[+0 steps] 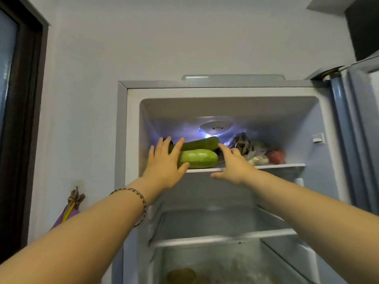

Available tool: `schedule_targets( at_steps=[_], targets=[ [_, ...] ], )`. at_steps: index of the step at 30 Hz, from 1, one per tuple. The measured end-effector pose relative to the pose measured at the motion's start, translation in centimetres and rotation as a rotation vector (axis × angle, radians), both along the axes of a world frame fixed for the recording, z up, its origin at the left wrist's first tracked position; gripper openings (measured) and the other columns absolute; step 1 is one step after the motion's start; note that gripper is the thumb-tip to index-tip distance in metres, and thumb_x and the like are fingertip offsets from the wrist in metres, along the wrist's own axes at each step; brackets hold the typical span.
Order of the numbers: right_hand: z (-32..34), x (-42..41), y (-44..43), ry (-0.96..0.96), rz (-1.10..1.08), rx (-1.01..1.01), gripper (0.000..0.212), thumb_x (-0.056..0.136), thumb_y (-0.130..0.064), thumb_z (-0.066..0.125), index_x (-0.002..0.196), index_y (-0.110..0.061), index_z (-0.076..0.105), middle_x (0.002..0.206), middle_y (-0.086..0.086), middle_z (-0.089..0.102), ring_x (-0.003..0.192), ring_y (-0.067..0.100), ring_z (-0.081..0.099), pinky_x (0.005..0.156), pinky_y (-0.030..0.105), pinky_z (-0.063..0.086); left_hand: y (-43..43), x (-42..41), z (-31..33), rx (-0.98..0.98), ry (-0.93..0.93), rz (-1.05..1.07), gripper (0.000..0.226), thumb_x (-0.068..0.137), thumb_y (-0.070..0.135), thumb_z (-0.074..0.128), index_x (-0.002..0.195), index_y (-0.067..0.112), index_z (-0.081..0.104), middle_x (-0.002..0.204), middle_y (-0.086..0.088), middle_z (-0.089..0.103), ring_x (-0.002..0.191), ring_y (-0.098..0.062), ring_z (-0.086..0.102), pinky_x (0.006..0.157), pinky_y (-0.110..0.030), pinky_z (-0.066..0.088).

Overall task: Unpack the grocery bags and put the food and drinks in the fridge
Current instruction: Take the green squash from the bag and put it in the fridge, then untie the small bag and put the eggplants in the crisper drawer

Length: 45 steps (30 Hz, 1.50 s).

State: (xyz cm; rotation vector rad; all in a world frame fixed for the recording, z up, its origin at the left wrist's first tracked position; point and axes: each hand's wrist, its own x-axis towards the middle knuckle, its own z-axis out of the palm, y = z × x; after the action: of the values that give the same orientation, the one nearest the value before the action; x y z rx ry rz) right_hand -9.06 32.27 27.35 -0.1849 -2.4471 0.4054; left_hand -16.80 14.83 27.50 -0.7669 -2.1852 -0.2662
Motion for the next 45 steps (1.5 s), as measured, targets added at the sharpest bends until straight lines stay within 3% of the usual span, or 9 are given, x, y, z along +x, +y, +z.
schedule_targets(
  at_steps=[7, 10, 14, 19, 24, 28, 33, 41, 45],
  targets=[
    [-2.6, 5.4, 1.9, -0.093, -0.156, 0.011, 0.083, 0.083, -0.034, 0.068, 0.148, -0.02, 0.018, 0.151, 0.013, 0.015, 0.141, 0.031, 0.019, 0.112, 0.038, 0.03, 4.6, 3.2, -0.9, -0.024, 0.075, -0.04, 0.066, 0.094, 0.038, 0.048, 0.149, 0.019, 0.017, 0.153, -0.014, 0.017, 0.142, -0.029, 0.016, 0.115, -0.042, 0.012],
    [-3.3, 8.7, 2.2, -0.152, -0.192, 0.05, 0.058, 0.086, -0.031, 0.065, 0.137, -0.015, 0.042, 0.144, 0.009, 0.039, 0.132, 0.025, 0.039, 0.103, 0.029, 0.034, 7.5, 6.6, -1.4, -0.059, 0.177, -0.157, 0.041, 0.093, 0.03, 0.045, 0.131, 0.013, 0.042, 0.128, -0.012, 0.048, 0.114, -0.031, 0.046, 0.091, -0.037, 0.037],
    [-5.3, 15.6, 3.8, -0.349, -0.279, -0.022, 0.025, 0.089, -0.024, 0.059, 0.106, -0.008, 0.067, 0.095, 0.012, 0.069, 0.088, 0.023, 0.067, 0.082, 0.027, 0.05, 12.6, 13.4, -3.3, -0.39, -0.073, -0.261, 0.03, 0.095, 0.034, 0.041, 0.111, 0.015, 0.058, 0.12, -0.008, 0.06, 0.109, -0.03, 0.056, 0.077, -0.032, 0.04],
    [-10.2, 28.1, 6.7, -0.533, -0.444, -0.154, 0.026, 0.091, -0.022, 0.057, 0.108, -0.004, 0.065, 0.074, 0.001, 0.063, 0.055, 0.01, 0.056, 0.055, 0.02, 0.048, 18.8, 25.1, -8.7, -0.636, -0.421, -0.575, 0.025, 0.091, 0.028, 0.048, 0.076, 0.011, 0.057, 0.084, -0.009, 0.069, 0.071, -0.021, 0.063, 0.08, -0.033, 0.053],
    [-15.3, 43.9, 7.9, -0.631, -0.677, -0.271, 0.028, 0.089, -0.029, 0.061, 0.107, -0.009, 0.068, 0.083, 0.005, 0.067, 0.064, 0.015, 0.058, 0.056, 0.022, 0.045, 22.8, 39.2, -15.0, -0.812, -0.559, -0.837, 0.023, 0.093, 0.029, 0.048, 0.089, 0.009, 0.059, 0.081, -0.01, 0.066, 0.061, -0.019, 0.059, 0.071, -0.031, 0.052],
    [-20.5, 60.9, 7.6, -0.725, -0.897, -0.405, 0.026, 0.089, -0.03, 0.06, 0.102, -0.009, 0.069, 0.085, 0.005, 0.068, 0.066, 0.017, 0.062, 0.061, 0.025, 0.05, 24.1, 54.6, -20.8, -0.965, -0.559, -1.027, 0.027, 0.091, 0.032, 0.05, 0.092, 0.011, 0.066, 0.094, -0.009, 0.069, 0.079, -0.024, 0.062, 0.073, -0.03, 0.05],
    [-26.1, 79.5, 4.2, -0.739, -1.114, -0.634, 0.03, 0.092, -0.029, 0.057, 0.108, -0.005, 0.066, 0.089, 0.007, 0.067, 0.067, 0.016, 0.061, 0.064, 0.026, 0.051, 24.2, 72.0, -27.8, -1.095, -0.602, -1.221, 0.026, 0.093, 0.027, 0.045, 0.077, 0.011, 0.059, 0.089, -0.01, 0.071, 0.08, -0.024, 0.065, 0.077, -0.033, 0.053],
    [-33.6, 105.4, -4.8, -0.622, -1.497, -0.931, 0.035, 0.093, -0.027, 0.054, 0.113, 0.0, 0.065, 0.109, 0.019, 0.068, 0.085, 0.025, 0.064, 0.082, 0.037, 0.053, 22.1, 98.9, -33.8, -1.285, -0.354, -1.515, 0.02, 0.092, 0.029, 0.046, 0.088, 0.016, 0.06, 0.091, -0.006, 0.059, 0.083, -0.026, 0.056, 0.069, -0.03, 0.041],
    [-37.0, 117.7, -9.9, -0.484, -1.688, -1.045, 0.031, 0.092, -0.025, 0.054, 0.108, -0.001, 0.066, 0.098, 0.013, 0.065, 0.089, 0.027, 0.064, 0.071, 0.035, 0.049, 20.7, 112.6, -36.1, -1.363, -0.248, -1.689, 0.02, 0.093, 0.03, 0.047, 0.089, 0.016, 0.06, 0.098, -0.009, 0.062, 0.086, -0.026, 0.056, 0.068, -0.029, 0.04]
  ],
)
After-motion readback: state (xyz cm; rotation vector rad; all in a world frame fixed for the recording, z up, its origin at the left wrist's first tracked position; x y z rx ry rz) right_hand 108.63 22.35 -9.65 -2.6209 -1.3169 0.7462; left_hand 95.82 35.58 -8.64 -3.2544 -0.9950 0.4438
